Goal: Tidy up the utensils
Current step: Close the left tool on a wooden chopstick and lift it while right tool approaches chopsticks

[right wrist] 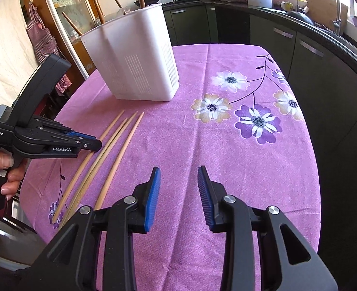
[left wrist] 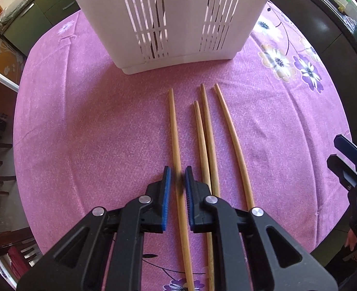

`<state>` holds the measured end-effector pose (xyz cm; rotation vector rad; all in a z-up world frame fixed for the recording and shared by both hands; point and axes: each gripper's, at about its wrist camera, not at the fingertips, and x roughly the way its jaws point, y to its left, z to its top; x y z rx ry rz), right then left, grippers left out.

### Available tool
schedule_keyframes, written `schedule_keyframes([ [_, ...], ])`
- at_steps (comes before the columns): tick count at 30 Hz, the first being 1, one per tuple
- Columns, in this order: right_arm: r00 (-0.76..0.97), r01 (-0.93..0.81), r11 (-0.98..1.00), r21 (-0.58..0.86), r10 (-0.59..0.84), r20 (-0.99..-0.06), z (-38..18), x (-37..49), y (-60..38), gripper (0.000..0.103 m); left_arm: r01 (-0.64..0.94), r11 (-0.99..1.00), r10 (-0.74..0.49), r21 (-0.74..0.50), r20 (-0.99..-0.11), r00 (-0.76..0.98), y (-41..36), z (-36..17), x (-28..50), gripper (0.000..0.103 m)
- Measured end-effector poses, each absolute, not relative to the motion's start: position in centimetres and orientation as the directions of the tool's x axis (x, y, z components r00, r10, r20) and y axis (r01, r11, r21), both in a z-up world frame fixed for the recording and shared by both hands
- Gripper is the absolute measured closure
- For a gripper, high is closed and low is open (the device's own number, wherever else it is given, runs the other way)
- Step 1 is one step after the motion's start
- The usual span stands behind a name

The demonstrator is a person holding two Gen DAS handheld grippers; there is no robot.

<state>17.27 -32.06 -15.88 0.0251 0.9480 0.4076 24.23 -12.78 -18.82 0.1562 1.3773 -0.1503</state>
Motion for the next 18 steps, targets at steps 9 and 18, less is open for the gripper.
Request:
schedule_keyframes([
  [9,0.504,-0.325,0.919,0.221,0.366,-0.782,-16.0,16.7,-32.3,0.071,0.183,0.983,-0.048,-0.013,-0.981,0.189,-12.7,-18.6,24.1,0.096],
  [18,0.519,-0.322,0.922,0.216,0.363,-0.774,-15.2,16.5,-32.3,0.069,0.186,0.982,-0.112,-0.042,-0.917,0.383,-9.9,-10.5,21.2,0.097],
])
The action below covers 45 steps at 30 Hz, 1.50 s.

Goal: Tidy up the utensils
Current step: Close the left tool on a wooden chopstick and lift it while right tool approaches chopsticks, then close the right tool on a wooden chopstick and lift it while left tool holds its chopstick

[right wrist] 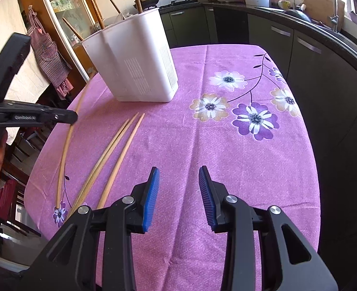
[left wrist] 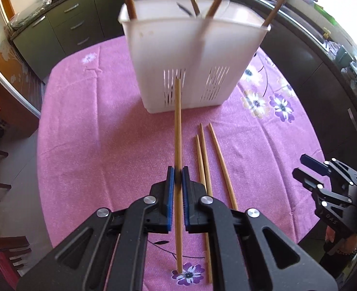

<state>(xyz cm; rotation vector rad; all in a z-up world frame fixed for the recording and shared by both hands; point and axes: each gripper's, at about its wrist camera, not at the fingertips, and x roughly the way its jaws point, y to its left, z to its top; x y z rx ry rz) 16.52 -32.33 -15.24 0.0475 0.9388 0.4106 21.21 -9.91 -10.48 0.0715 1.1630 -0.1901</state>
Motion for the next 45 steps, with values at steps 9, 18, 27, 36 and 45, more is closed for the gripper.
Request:
schedule_keyframes([
  [9,0.502,-0.346,0.918,0.193,0.355,-0.788,-15.4,16.6,-30.5,0.069,0.187,0.982,-0.132,-0.038,-0.844,0.520,-6.3,-4.8,16.1,0.097],
  [18,0.429,-0.397,0.902,0.171,0.347,-0.834,-15.7,17.8,-27.3,0.069,0.200,0.979,-0.154,-0.046,-0.810,0.566,-4.4,-3.9,13.2,0.097],
  [27,0.264,-0.426,0.886,0.181,0.314,-0.912,-16.7,21.6,-22.4,0.069,0.231,0.972,-0.165,-0.034,-0.797,0.581,-4.4,-4.0,11.7,0.097],
  [36,0.195,-0.420,0.902,0.103,0.201,-0.960,-18.4,24.3,-19.3,0.082,0.257,0.966,-0.176,-0.025,-0.793,0.584,-4.7,-3.9,11.5,0.097],
  [45,0.224,-0.434,0.901,0.017,0.126,-0.966,-19.0,24.8,-17.4,0.091,0.263,0.964,-0.183,-0.029,-0.791,0.583,-4.5,-3.9,11.6,0.097],
])
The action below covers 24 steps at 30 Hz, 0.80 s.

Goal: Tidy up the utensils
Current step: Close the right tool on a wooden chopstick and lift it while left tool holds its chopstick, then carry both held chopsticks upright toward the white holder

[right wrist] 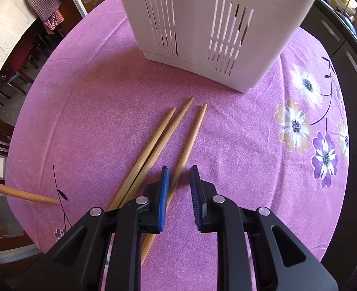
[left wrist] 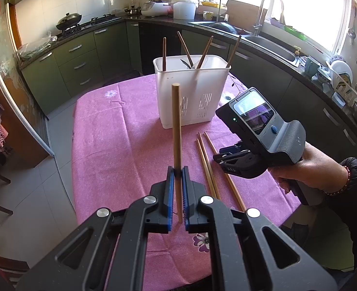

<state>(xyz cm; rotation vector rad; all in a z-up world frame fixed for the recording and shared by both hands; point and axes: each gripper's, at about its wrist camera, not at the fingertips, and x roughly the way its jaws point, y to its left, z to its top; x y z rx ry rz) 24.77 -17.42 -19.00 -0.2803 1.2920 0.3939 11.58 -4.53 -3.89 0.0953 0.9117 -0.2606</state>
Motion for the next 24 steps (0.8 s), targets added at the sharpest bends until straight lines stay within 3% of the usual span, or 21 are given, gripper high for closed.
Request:
schedule_keyframes([
  [10,0.327,-0.413,0.910,0.042,0.192,-0.925,-16.0,24.3,-19.1,0.096,0.258,0.966,-0.179,-0.028,-0.792,0.584,-4.3,-3.9,11.5,0.097],
  [18,0.535,-0.407,0.912,0.054,0.286,-0.795,-7.3,20.4,-23.3,0.096,0.248,0.968,-0.169,-0.023,-0.793,0.585,-4.0,-3.8,11.4,0.096],
  [24,0.615,-0.412,0.910,0.052,0.319,-0.721,-4.2,15.4,-26.6,0.096,0.242,0.970,-0.161,-0.017,-0.792,0.589,-4.0,-3.8,11.2,0.096],
])
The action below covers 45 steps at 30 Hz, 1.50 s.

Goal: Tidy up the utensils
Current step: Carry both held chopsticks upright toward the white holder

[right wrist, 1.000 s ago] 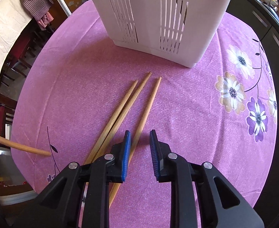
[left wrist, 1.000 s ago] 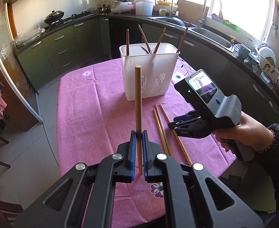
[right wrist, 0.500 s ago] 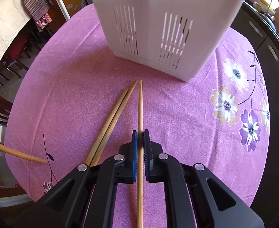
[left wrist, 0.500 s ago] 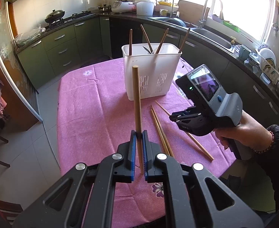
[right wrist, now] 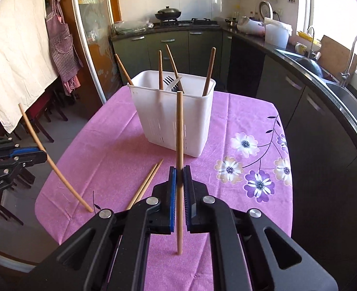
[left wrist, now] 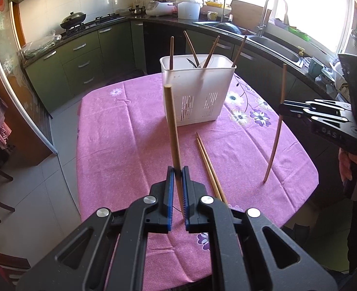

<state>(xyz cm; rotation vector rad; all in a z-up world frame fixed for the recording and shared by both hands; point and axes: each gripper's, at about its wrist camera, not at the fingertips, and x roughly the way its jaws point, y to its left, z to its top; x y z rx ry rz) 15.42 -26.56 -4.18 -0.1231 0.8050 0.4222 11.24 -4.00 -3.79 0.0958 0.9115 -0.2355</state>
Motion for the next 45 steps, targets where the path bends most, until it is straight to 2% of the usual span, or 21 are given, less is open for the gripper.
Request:
schedule_keyframes([
  [9,0.643,-0.405,0.910,0.094,0.356,-0.678,-3.6,10.8,-29.9,0.096,0.239,0.971,-0.159,-0.016,-0.790,0.592,-4.2,-3.6,10.9,0.096],
  [25,0.635,-0.431,0.894,0.122,0.396,-0.663,-2.7,12.1,-29.5,0.096,0.243,0.970,-0.160,-0.014,-0.787,0.596,-4.3,-3.0,11.2,0.097],
  [35,0.634,-0.472,0.873,0.122,0.432,-0.641,0.2,13.1,-27.9,0.096,0.258,0.966,-0.176,-0.015,-0.768,0.616,-4.8,-0.5,12.1,0.097],
  [45,0.661,-0.508,0.854,0.110,0.469,-0.586,6.2,15.5,-26.5,0.096,0.293,0.956,-0.213,-0.015,-0.723,0.658,-6.3,4.9,14.0,0.097],
])
